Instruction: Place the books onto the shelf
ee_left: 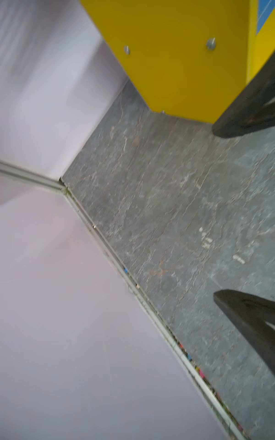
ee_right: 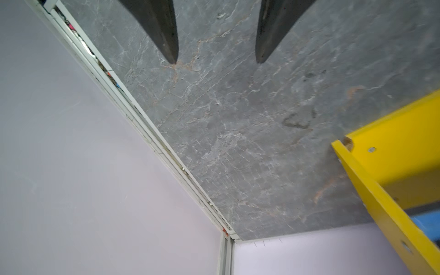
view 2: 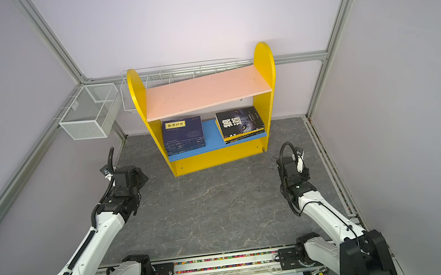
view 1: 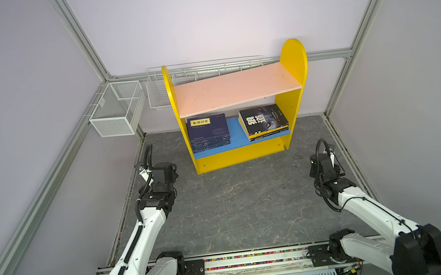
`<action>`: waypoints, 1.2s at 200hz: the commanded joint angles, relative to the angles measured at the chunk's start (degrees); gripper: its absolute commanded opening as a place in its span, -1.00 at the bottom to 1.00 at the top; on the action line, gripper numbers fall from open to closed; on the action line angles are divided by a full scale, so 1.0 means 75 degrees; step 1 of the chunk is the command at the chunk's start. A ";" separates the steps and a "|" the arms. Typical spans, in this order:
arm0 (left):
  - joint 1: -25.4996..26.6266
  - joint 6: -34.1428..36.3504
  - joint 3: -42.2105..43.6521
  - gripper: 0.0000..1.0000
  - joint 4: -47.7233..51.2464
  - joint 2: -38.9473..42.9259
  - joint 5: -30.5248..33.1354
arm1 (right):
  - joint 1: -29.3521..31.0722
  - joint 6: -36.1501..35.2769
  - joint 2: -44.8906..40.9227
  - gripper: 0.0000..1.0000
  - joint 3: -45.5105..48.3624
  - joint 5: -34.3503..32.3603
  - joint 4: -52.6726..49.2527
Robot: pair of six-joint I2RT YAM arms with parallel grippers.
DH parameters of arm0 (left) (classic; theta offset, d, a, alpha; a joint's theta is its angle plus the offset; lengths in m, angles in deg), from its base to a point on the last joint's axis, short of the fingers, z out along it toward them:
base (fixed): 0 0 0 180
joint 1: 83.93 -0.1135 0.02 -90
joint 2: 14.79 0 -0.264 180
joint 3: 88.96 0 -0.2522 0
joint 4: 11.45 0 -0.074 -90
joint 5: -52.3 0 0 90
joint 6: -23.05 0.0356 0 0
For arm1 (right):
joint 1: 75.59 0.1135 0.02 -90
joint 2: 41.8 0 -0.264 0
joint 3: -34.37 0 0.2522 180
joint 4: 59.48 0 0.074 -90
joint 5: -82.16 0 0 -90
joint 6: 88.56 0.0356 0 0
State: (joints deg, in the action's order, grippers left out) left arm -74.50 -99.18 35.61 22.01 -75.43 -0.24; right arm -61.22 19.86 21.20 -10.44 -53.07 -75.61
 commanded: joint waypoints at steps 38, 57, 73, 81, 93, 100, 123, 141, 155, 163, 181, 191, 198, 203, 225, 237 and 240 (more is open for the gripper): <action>-0.0050 0.1121 0.0616 0.99 -0.2213 -0.1793 0.1281 | -0.0575 -0.2651 0.1419 0.25 0.1841 0.1308 0.6288; -0.0050 0.1532 0.0901 0.99 -0.3284 -0.2286 0.0721 | -0.0738 -0.2793 0.1631 0.83 0.1954 0.2412 0.6881; -0.0050 0.1797 0.0916 0.98 -0.3737 -0.2452 0.0481 | -0.0855 -0.3319 0.2206 0.77 0.1988 0.3522 0.7583; -0.0050 0.1852 0.0975 0.98 -0.4019 -0.2473 0.0416 | -0.0889 -0.3431 0.2753 0.78 0.2072 0.3699 0.8304; -0.0050 0.2302 0.1262 0.98 -0.5102 -0.2596 0.0282 | -0.1257 -0.3026 0.3502 0.78 0.2150 0.3852 0.9130; -0.0050 0.2464 0.1338 0.98 -0.5547 -0.2695 0.0280 | -0.1349 -0.2953 0.3679 0.78 0.1983 0.3756 0.9064; -0.0053 0.2887 0.1080 0.98 -0.5710 -0.3097 -0.0143 | -0.1814 -0.2739 0.3398 0.77 0.1314 0.5074 0.7372; -0.0052 0.3464 0.0803 0.98 -0.5628 -0.3308 -0.0678 | -0.1883 -0.2702 0.3259 0.77 0.1201 0.5211 0.6885; -0.0056 0.3887 0.1084 0.99 -0.6516 -0.3357 -0.0591 | -0.1892 -0.2725 0.3371 0.77 0.1268 0.5200 0.7211; -0.0216 0.4018 0.1499 0.98 -0.7747 -0.3619 -0.1003 | -0.1884 -0.2705 0.3315 0.77 0.1231 0.5219 0.7027; -0.0398 0.3726 0.1532 0.98 -0.7255 -0.3361 -0.1355 | -0.1891 -0.2724 0.3339 0.77 0.1248 0.5211 0.7109; -0.0421 0.3921 0.1986 0.98 -0.8423 -0.3504 -0.1532 | -0.1889 -0.2703 0.3313 0.77 0.1234 0.5214 0.7028; -0.0508 0.3914 0.2233 0.98 -0.8760 -0.3501 -0.1891 | -0.1885 -0.2707 0.3307 0.77 0.1221 0.5215 0.6987; -0.0600 0.3913 0.2362 0.99 -0.8846 -0.3529 -0.2245 | -0.1892 -0.2707 0.3326 0.77 0.1225 0.5228 0.7027; -0.0648 0.3951 0.2541 0.98 -0.9413 -0.3740 -0.2320 | -0.1886 -0.2716 0.3310 0.77 0.1231 0.5223 0.7019; -0.0648 0.3930 0.2451 0.98 -0.9173 -0.3669 -0.2280 | -0.1884 -0.2713 0.3307 0.77 0.1222 0.5220 0.7013; -0.0648 0.3932 0.2465 0.98 -0.9226 -0.3684 -0.2270 | -0.1886 -0.2713 0.3308 0.77 0.1232 0.5222 0.7027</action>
State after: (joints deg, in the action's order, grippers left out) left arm -79.07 -71.03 54.43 -41.42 -103.32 -14.47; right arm -75.23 -0.47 47.01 -0.93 -14.97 -22.50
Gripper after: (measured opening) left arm 0.992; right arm 0.885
